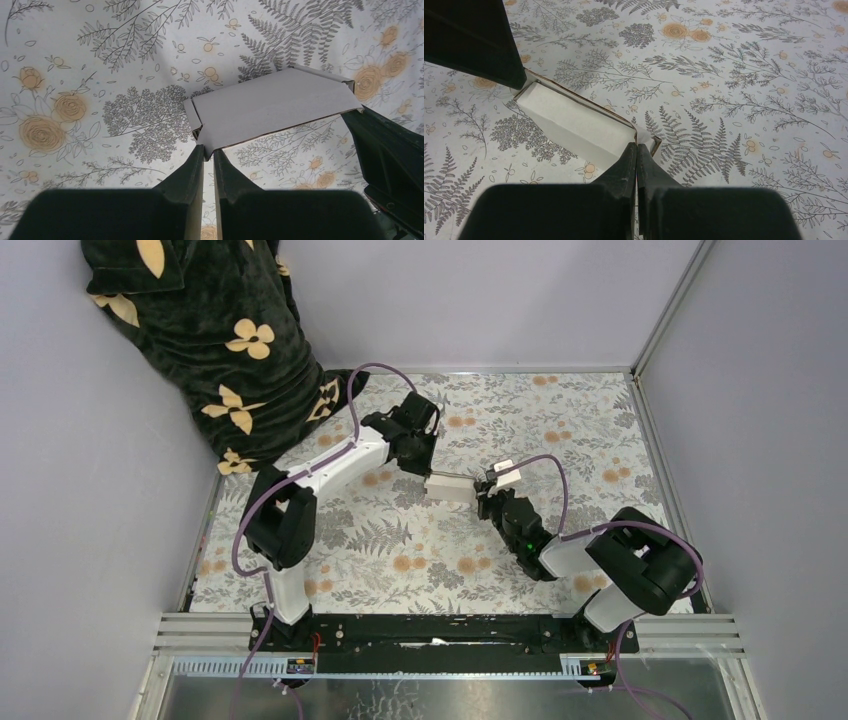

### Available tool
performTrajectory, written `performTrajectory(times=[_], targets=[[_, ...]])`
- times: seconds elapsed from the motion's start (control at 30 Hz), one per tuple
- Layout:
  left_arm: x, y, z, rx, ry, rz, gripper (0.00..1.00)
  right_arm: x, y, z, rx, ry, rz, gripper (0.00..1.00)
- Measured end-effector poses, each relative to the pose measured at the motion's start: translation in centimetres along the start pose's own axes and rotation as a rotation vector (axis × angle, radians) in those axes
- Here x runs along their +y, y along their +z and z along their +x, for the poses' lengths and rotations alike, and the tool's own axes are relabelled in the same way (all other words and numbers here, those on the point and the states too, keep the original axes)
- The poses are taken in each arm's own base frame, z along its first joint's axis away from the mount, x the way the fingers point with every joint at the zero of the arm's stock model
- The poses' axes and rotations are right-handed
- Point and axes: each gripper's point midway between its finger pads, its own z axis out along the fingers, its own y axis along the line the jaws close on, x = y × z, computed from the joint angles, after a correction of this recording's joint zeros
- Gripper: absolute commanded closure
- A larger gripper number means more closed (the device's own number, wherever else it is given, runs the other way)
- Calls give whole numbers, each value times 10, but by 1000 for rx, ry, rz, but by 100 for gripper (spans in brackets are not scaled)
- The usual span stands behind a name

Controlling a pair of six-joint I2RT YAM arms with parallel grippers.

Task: Fold the paper box
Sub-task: Close the paper box at the center of the board.

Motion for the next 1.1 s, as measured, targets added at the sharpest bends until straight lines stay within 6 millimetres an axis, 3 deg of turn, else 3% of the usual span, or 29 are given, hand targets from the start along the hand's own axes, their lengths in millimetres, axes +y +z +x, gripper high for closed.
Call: performTrajectory(times=[0.5,1.1], targets=[[13,-3,-2,42,36,-128,86,6,2,-1,32,13,-19,100],[14,-6,-11,82,43,-164,85,7,4,-1,41,11,-20,100]])
